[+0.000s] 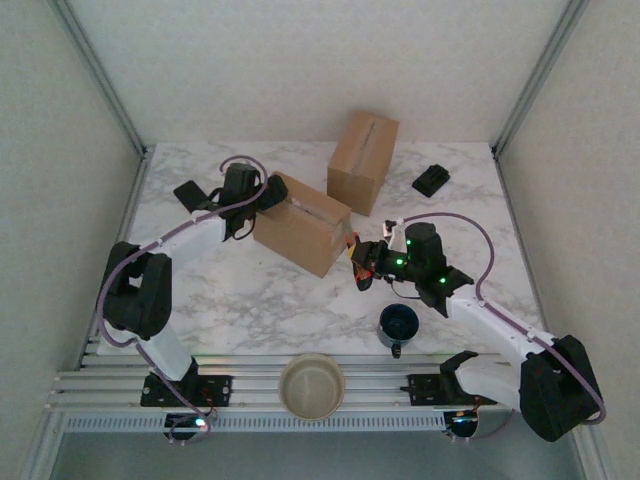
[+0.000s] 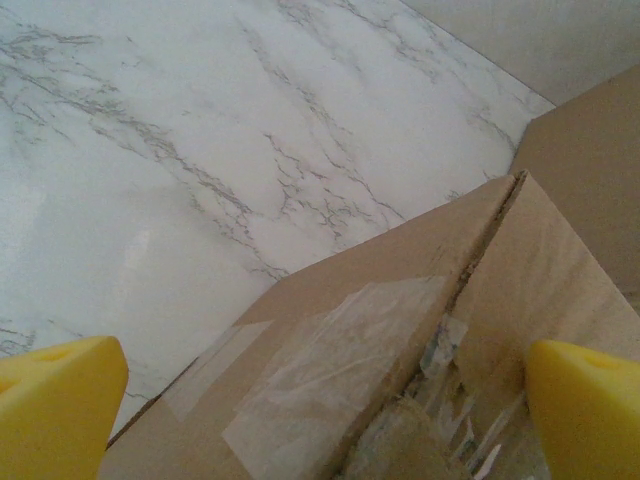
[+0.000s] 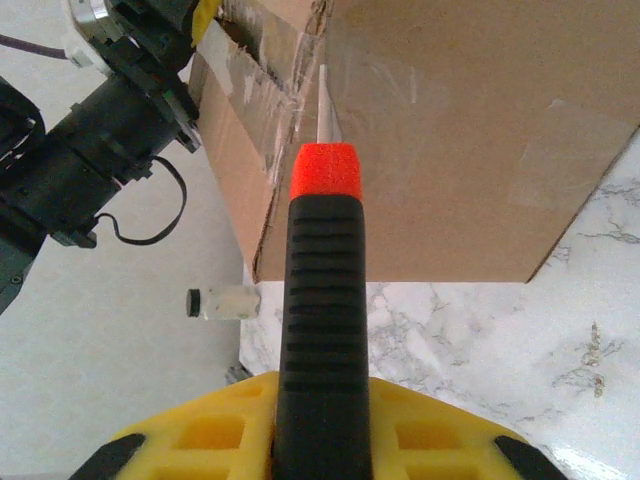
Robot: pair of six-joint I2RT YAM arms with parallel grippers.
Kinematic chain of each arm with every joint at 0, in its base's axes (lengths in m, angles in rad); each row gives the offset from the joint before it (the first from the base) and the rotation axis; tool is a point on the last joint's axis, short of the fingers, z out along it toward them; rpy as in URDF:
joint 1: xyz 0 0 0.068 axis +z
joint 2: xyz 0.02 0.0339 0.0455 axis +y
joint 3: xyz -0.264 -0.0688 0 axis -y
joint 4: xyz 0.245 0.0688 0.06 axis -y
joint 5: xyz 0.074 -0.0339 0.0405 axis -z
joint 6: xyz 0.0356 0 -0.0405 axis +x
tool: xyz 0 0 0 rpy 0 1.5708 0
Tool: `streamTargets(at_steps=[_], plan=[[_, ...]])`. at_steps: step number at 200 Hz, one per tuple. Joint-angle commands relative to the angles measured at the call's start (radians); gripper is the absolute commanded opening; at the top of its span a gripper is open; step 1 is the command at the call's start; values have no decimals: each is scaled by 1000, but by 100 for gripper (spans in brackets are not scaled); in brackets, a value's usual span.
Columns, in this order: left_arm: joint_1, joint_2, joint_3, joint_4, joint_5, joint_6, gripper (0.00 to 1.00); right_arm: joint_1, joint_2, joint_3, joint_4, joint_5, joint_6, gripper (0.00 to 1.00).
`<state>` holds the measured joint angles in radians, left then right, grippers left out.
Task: Unpack the express box
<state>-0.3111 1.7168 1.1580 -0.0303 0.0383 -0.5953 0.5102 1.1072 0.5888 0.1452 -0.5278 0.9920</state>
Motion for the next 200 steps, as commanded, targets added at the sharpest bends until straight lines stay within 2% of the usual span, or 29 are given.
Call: streamTargets(at_steps=[1,200], plan=[[-2,95,-60,-232,-49,26,100,2,-27,32,8,-14,2,0],[-2,105,-60,-226,-43,26,100,62,60,28,81,-5,58,0]])
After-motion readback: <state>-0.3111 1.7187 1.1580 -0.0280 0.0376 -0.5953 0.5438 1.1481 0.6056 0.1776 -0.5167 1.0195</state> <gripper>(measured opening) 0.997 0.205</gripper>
